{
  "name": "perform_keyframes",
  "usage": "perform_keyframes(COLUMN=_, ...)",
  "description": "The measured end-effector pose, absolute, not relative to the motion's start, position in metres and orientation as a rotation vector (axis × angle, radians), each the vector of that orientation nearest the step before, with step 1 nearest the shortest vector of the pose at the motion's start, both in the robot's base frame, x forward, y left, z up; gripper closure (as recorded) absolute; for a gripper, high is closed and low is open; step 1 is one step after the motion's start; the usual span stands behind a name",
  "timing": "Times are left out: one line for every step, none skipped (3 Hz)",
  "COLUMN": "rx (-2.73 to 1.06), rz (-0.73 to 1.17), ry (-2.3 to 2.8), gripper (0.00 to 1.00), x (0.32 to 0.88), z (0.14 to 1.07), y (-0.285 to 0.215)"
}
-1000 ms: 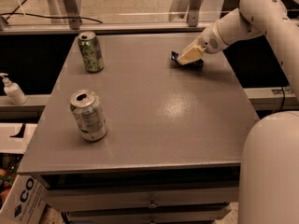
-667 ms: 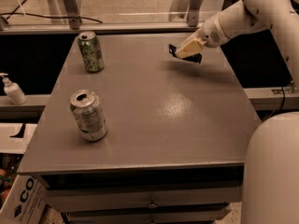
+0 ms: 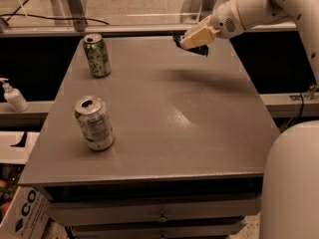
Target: Pick rxbar blueberry
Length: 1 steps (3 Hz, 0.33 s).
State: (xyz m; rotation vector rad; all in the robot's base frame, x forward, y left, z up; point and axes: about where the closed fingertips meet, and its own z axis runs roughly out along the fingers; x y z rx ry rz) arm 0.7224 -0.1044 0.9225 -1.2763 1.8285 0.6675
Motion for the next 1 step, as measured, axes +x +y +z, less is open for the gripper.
perform_keyframes(rx=-1.276, rz=0.668, ry=1.829, gripper=1.0, x=0.7225, z=0.9224, y=-0.1043)
